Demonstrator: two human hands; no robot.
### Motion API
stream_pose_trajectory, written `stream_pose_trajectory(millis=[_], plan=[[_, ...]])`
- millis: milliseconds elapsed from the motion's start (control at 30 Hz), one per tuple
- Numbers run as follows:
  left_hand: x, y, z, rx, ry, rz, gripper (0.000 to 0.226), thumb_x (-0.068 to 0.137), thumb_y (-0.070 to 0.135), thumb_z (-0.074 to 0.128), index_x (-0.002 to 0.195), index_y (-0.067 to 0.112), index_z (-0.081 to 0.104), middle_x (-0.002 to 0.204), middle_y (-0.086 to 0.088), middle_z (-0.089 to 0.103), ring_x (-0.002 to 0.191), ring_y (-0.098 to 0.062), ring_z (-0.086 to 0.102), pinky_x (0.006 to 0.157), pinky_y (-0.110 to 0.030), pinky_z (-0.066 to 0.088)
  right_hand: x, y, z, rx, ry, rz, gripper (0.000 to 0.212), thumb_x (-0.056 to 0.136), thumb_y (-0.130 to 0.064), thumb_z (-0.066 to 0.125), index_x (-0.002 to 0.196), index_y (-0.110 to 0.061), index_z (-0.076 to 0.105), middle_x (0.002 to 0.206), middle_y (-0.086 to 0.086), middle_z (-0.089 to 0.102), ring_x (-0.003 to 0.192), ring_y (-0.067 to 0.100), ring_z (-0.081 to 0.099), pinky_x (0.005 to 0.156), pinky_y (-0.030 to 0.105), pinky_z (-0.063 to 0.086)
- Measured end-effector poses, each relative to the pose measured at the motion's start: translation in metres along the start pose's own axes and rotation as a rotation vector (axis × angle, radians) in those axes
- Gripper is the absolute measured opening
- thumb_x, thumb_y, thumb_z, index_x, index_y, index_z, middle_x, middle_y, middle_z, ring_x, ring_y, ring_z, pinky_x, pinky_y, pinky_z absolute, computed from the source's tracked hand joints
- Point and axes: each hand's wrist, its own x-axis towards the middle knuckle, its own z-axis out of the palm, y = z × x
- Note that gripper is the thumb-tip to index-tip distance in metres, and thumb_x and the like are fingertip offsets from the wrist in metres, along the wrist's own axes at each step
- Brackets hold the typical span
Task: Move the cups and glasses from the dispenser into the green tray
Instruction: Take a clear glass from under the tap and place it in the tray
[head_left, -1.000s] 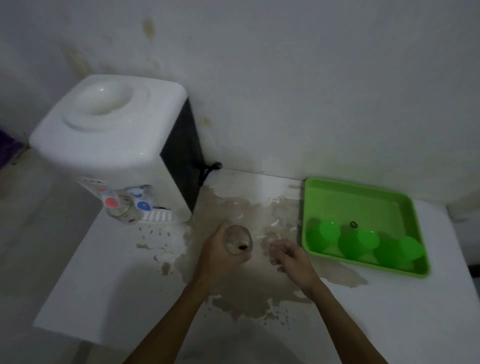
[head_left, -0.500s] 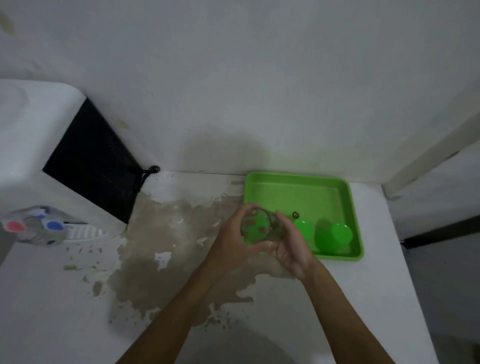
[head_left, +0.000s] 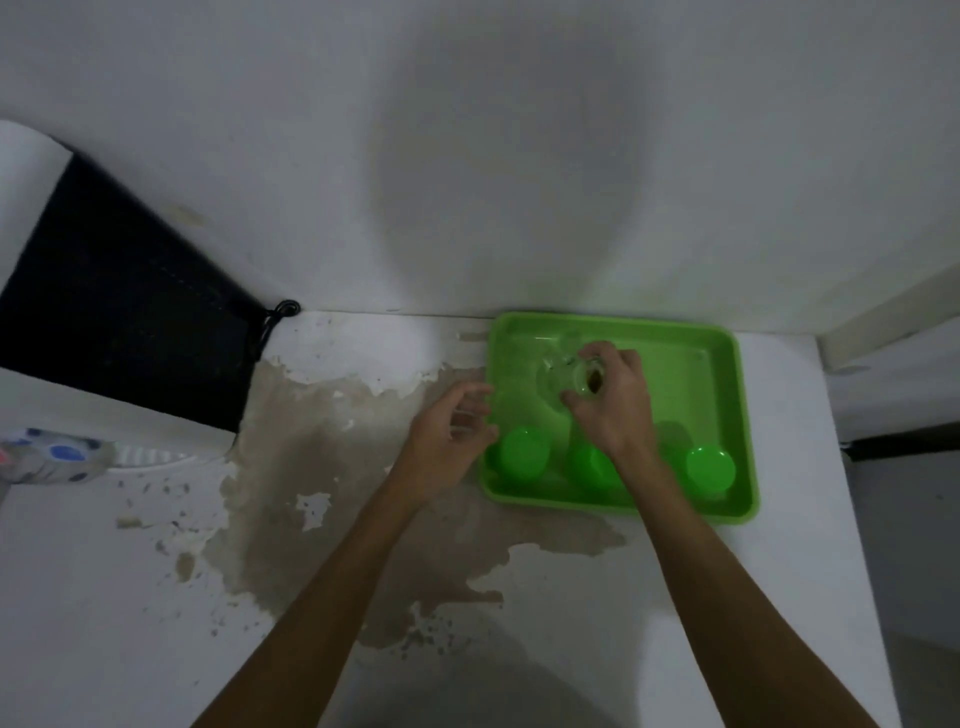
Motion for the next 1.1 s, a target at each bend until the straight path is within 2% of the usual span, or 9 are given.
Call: stream_pose_trajectory(millis=[133,233,367,500,667,733,867,933,1100], plan=[[0.011,-0.008,0.003,0.013,-0.031,-0.023,0.039,0.088,0.012,0.072,0.121,0.029,0.062,0.109,0.006,0.068,0.099,-0.003,0.064,0.082,-0.016,0.049,-0.002,0.010,0.016,-0.144,-0.104,-0.006,0.052,0.073,-0.007,0.081,0.118,-0.019,0.058,0.128,0.010,0.054,0.095,0.028,0.065,0.085,0.040,0.059],[0.014,-0.013,0.001,-0.001,-0.026,-0.022,0.038,0.087,0.012,0.072,0.120,0.028,0.064,0.108,0.003,0.070,0.097,-0.001,0.065,0.080,-0.010,0.050,-0.003,0.009,0.021,-0.217,-0.126,-0.048,0.052,0.072,-0.010,0.081,0.117,-0.022,0.057,0.128,0.007,0.054,0.098,0.029,0.066,0.083,0.046,0.061],[0.013,-0.019,-0.002,-0.024,-0.006,-0.034,0.036,0.087,0.011,0.072,0.112,0.036,0.065,0.107,0.003,0.071,0.098,-0.004,0.066,0.076,-0.005,0.046,-0.004,0.002,0.019,-0.261,-0.151,-0.060,0.051,0.072,-0.012,0.082,0.117,-0.020,0.058,0.126,0.010,0.057,0.096,0.031,0.066,0.083,0.044,0.060],[-0.002,-0.022,-0.011,-0.058,0.020,0.010,0.039,0.086,0.009,0.072,0.100,0.044,0.065,0.098,0.010,0.072,0.091,0.004,0.066,0.076,-0.007,0.047,-0.010,-0.010,0.013,-0.237,-0.176,-0.092,0.049,0.074,-0.014,0.078,0.120,-0.010,0.062,0.127,0.016,0.057,0.104,0.037,0.062,0.093,0.045,0.054],[-0.033,-0.036,-0.038,-0.121,0.065,0.008,0.030,0.088,0.004,0.071,0.102,0.031,0.069,0.097,0.001,0.073,0.083,0.004,0.066,0.074,-0.012,0.050,-0.035,-0.044,0.017,-0.202,-0.129,-0.150,0.043,0.077,-0.018,0.076,0.118,-0.011,0.065,0.123,0.017,0.057,0.109,0.035,0.059,0.099,0.043,0.049],[-0.047,-0.044,-0.053,-0.147,0.093,0.005,0.031,0.087,0.005,0.072,0.100,0.033,0.069,0.096,0.001,0.073,0.080,0.003,0.066,0.072,-0.012,0.051,-0.048,-0.061,0.025,-0.155,-0.154,-0.171,0.037,0.078,-0.017,0.076,0.113,-0.011,0.066,0.117,0.017,0.062,0.105,0.033,0.061,0.097,0.042,0.049],[-0.083,-0.068,-0.098,-0.190,0.163,0.001,0.030,0.086,0.006,0.072,0.096,0.034,0.070,0.093,0.003,0.073,0.080,-0.004,0.068,0.074,-0.017,0.054,-0.084,-0.102,0.060,-0.055,-0.287,-0.170,0.014,0.081,-0.012,0.073,0.092,-0.005,0.069,0.090,0.014,0.072,0.081,0.029,0.067,0.079,0.043,0.056],[-0.102,-0.083,-0.123,-0.211,0.200,-0.005,0.030,0.087,0.005,0.072,0.095,0.034,0.070,0.093,0.003,0.073,0.080,-0.003,0.067,0.075,-0.018,0.054,-0.101,-0.120,0.085,-0.018,-0.348,-0.154,0.010,0.081,-0.009,0.073,0.088,-0.003,0.068,0.081,0.013,0.071,0.075,0.028,0.066,0.074,0.039,0.055],[-0.149,-0.128,-0.193,-0.245,0.286,-0.078,0.029,0.087,0.008,0.073,0.097,0.035,0.071,0.096,0.005,0.075,0.082,0.002,0.068,0.070,-0.008,0.051,-0.134,-0.165,0.153,0.034,-0.492,-0.110,0.014,0.081,-0.015,0.075,0.080,-0.026,0.067,0.072,-0.001,0.065,0.064,0.010,0.060,0.065,0.024,0.048]])
